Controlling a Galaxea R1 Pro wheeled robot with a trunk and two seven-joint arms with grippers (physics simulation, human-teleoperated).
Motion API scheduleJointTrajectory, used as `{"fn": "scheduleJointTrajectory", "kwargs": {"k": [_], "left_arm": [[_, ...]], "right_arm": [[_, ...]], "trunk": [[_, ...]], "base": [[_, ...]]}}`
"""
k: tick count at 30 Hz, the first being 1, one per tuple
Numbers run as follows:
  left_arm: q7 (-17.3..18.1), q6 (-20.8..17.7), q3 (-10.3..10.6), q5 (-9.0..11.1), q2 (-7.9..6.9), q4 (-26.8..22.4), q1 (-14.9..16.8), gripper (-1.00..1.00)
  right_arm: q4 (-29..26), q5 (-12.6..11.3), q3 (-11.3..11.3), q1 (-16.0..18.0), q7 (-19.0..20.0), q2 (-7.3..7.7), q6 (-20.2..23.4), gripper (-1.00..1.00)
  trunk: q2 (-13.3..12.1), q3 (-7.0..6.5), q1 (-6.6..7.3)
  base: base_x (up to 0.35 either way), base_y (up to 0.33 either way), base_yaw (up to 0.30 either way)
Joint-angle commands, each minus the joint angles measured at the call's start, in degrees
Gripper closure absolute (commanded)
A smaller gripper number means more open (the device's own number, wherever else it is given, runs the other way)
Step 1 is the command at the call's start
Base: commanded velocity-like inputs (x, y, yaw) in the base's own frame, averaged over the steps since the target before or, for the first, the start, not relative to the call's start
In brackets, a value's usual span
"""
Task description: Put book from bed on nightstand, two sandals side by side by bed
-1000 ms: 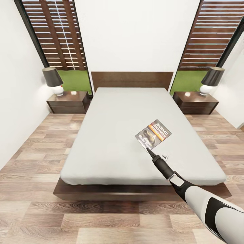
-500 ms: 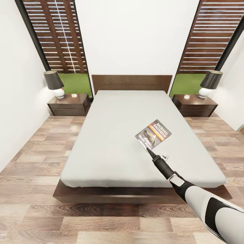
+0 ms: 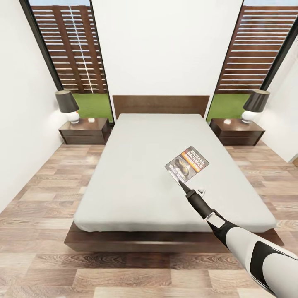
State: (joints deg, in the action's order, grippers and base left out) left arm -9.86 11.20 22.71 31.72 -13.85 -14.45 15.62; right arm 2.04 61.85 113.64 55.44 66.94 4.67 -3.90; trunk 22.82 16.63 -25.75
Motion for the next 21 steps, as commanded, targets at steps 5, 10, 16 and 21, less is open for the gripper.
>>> {"fn": "scheduleJointTrajectory", "kwargs": {"k": [5,10,16,21], "left_arm": [[-0.34,0.14,0.49,0.36,-0.04,-0.05,0.03,-1.0],[-0.34,0.14,0.49,0.36,-0.04,-0.05,0.03,-1.0],[-0.34,0.14,0.55,0.36,-0.04,-0.05,0.03,-1.0],[-0.34,0.14,0.57,0.36,-0.04,-0.05,0.03,-1.0]], "right_arm": [[0.07,0.63,0.43,0.02,-0.16,-0.06,-0.41,1.0],[0.07,0.63,0.43,0.02,-0.27,-0.52,-0.44,1.0],[0.07,0.64,0.43,0.02,-0.3,-0.89,-0.48,1.0],[0.07,0.73,0.4,0.02,-0.34,-1.29,-0.49,1.0]], "trunk": [[0.09,-0.37,-0.03],[0.09,-0.83,-0.03],[0.09,-1.38,-0.03],[0.09,-1.84,-0.03]], "base": [[0.0,0.0,0.0],[0.0,0.0,0.0],[0.0,0.0,0.0],[0.0,0.0,0.0]]}}
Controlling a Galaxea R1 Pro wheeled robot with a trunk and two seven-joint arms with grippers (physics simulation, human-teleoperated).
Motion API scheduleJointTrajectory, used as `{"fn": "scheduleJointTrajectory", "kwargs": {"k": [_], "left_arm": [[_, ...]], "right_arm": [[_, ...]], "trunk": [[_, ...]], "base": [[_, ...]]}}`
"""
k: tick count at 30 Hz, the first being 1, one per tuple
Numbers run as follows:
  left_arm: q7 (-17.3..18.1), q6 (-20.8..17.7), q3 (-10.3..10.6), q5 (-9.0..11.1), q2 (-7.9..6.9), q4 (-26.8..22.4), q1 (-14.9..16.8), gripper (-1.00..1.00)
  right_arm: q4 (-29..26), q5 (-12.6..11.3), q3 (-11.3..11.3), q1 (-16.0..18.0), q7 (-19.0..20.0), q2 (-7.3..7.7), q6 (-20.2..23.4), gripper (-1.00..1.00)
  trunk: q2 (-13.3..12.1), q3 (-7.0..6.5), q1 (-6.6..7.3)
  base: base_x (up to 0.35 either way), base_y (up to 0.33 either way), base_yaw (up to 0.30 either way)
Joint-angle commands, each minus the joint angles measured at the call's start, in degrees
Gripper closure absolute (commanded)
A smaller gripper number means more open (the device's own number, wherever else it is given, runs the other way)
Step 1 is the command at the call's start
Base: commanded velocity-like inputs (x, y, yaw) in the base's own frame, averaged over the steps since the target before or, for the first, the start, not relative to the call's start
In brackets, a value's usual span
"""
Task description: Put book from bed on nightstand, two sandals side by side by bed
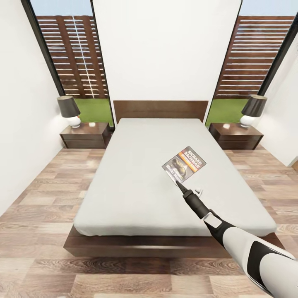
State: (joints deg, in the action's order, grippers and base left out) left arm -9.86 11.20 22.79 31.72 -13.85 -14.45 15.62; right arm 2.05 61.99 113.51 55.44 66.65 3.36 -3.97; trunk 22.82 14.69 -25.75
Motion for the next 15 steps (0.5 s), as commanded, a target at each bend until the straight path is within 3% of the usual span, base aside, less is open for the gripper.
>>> {"fn": "scheduleJointTrajectory", "kwargs": {"k": [1,9,15], "left_arm": [[-0.34,0.14,0.49,0.36,-0.04,-0.05,0.03,-1.0],[-0.34,0.14,0.48,0.34,-0.04,-0.05,0.03,-1.0],[-0.34,0.14,0.43,0.29,0.02,-0.04,0.03,-1.0]], "right_arm": [[0.06,0.61,0.51,0.02,-0.07,-0.16,-0.41,1.0],[0.05,1.64,-1.07,0.02,-0.43,-1.17,-0.43,1.0],[0.01,2.18,-1.84,0.02,-2.19,-3.1,-0.49,1.0]], "trunk": [[0.1,0.01,-0.03],[0.1,-0.73,-0.03],[0.1,-1.28,-0.03]], "base": [[0.0,0.0,0.0],[0.0,0.0,0.0],[0.0,0.0,0.0]]}}
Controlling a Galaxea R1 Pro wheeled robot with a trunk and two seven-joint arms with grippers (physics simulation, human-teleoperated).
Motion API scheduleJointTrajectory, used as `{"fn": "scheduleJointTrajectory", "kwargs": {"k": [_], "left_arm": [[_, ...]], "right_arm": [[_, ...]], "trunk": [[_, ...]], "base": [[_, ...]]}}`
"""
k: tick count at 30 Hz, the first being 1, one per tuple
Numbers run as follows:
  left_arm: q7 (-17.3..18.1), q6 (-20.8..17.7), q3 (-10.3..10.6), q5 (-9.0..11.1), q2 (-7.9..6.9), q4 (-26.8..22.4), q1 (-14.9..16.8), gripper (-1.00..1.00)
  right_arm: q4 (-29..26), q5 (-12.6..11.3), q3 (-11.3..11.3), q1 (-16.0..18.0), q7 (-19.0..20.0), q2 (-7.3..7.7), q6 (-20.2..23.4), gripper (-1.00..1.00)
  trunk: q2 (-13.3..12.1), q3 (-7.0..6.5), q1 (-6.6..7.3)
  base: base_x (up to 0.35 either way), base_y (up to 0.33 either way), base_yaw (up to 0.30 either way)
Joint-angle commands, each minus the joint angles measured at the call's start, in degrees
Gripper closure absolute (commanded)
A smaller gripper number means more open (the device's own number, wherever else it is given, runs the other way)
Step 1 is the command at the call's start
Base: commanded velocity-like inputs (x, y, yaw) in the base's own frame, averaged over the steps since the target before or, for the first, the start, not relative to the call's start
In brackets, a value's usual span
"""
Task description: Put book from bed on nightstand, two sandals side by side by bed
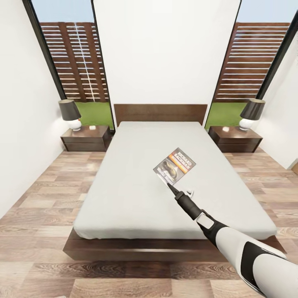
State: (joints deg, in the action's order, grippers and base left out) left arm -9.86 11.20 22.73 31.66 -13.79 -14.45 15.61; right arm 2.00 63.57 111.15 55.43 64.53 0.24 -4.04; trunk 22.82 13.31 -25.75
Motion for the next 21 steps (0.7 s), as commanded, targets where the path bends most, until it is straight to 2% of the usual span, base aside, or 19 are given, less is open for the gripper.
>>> {"fn": "scheduleJointTrajectory", "kwargs": {"k": [1,9,21], "left_arm": [[-0.34,0.14,0.49,0.35,-0.03,-0.05,0.03,-1.0],[-0.34,0.14,0.51,0.32,0.36,-0.06,0.03,-1.0],[-0.34,0.14,0.49,0.24,0.87,-0.06,0.03,-1.0]], "right_arm": [[0.07,0.65,0.44,0.03,-0.25,-0.19,-0.43,1.0],[0.1,0.81,-0.13,-0.02,-0.8,-0.79,-0.34,1.0],[0.03,0.75,-0.35,-1.71,-0.3,-0.47,0.15,1.0]], "trunk": [[0.1,0.01,-0.03],[0.1,-0.73,-0.03],[0.1,-1.83,-0.03]], "base": [[0.0,0.0,0.0],[0.0,0.0,-0.002],[0.0,0.0,-0.044]]}}
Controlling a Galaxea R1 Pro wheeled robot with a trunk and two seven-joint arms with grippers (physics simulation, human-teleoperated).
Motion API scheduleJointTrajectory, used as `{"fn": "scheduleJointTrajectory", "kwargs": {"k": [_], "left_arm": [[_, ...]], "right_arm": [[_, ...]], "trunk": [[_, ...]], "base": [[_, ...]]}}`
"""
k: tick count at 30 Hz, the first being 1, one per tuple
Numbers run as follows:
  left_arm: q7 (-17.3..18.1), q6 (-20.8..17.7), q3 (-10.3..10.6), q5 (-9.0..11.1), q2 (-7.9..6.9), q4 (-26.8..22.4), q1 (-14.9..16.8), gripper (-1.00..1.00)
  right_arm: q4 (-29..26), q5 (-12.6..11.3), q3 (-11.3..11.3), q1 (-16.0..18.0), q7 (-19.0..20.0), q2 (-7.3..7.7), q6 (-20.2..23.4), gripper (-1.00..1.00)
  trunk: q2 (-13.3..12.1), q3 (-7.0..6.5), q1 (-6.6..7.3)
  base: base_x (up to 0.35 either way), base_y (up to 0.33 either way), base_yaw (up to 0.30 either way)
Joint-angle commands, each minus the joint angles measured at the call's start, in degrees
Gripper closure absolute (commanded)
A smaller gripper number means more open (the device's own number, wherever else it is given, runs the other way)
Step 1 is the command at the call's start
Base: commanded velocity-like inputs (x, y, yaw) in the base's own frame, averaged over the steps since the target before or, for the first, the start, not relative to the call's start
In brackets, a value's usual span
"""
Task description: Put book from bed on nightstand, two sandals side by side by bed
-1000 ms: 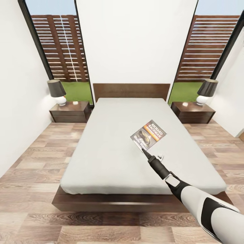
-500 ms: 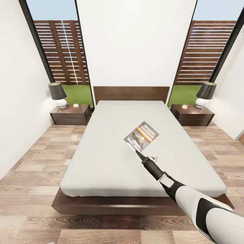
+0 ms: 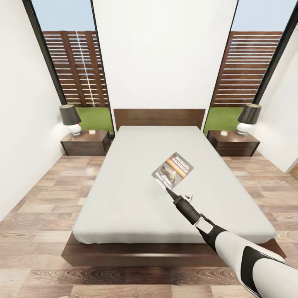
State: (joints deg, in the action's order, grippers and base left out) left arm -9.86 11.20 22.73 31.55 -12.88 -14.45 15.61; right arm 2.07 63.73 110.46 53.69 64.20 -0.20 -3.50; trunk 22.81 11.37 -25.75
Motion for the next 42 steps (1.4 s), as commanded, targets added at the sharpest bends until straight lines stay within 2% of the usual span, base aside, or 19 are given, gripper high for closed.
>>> {"fn": "scheduleJointTrajectory", "kwargs": {"k": [1,11,19,24,28,33,42], "left_arm": [[-0.33,0.14,0.49,0.36,-0.02,-0.05,0.03,-1.0],[-0.33,0.14,0.53,0.3,0.25,-0.01,0.03,-1.0],[-0.33,0.14,0.52,0.3,1.92,0.3,0.03,-1.0],[-0.33,0.14,0.49,0.34,2.91,0.42,0.03,-1.0],[-0.33,0.14,0.48,0.43,3.54,0.46,-0.02,-1.0],[-0.28,0.01,0.48,0.48,3.92,0.49,-0.04,-1.0],[-0.25,-0.07,0.43,0.45,5.53,0.55,-0.12,-1.0]], "right_arm": [[-0.04,0.62,0.31,-0.32,0.03,-0.09,-0.36,1.0],[0.01,0.79,0.09,-5.03,0.03,-0.42,-0.38,1.0],[-0.03,0.87,-1.13,-9.86,-0.29,-1.2,-0.63,1.0],[0.01,1.0,-2.33,-11.34,-0.07,-1.82,-0.73,1.0],[-0.03,2.44,-3.94,-12.3,-0.33,-2.86,-0.78,1.0],[-0.16,5.01,-4.88,-13.26,-0.6,-4.07,-0.86,1.0],[-0.21,6.38,-5.24,-15.36,-0.71,-4.58,-0.89,1.0]], "trunk": [[0.11,0.01,-0.03],[0.11,-0.91,-0.03],[0.11,-1.65,-0.03],[0.11,-2.11,-0.03],[0.11,-2.48,-0.03],[0.11,-2.94,-0.03],[0.11,-3.77,-0.03]], "base": [[0.0,0.0,-0.024],[0.0,0.0,-0.008],[0.0,0.0,-0.001],[0.0,0.0,0.0],[0.0,0.0,0.0],[0.0,0.0,0.0],[0.0,0.0,0.0]]}}
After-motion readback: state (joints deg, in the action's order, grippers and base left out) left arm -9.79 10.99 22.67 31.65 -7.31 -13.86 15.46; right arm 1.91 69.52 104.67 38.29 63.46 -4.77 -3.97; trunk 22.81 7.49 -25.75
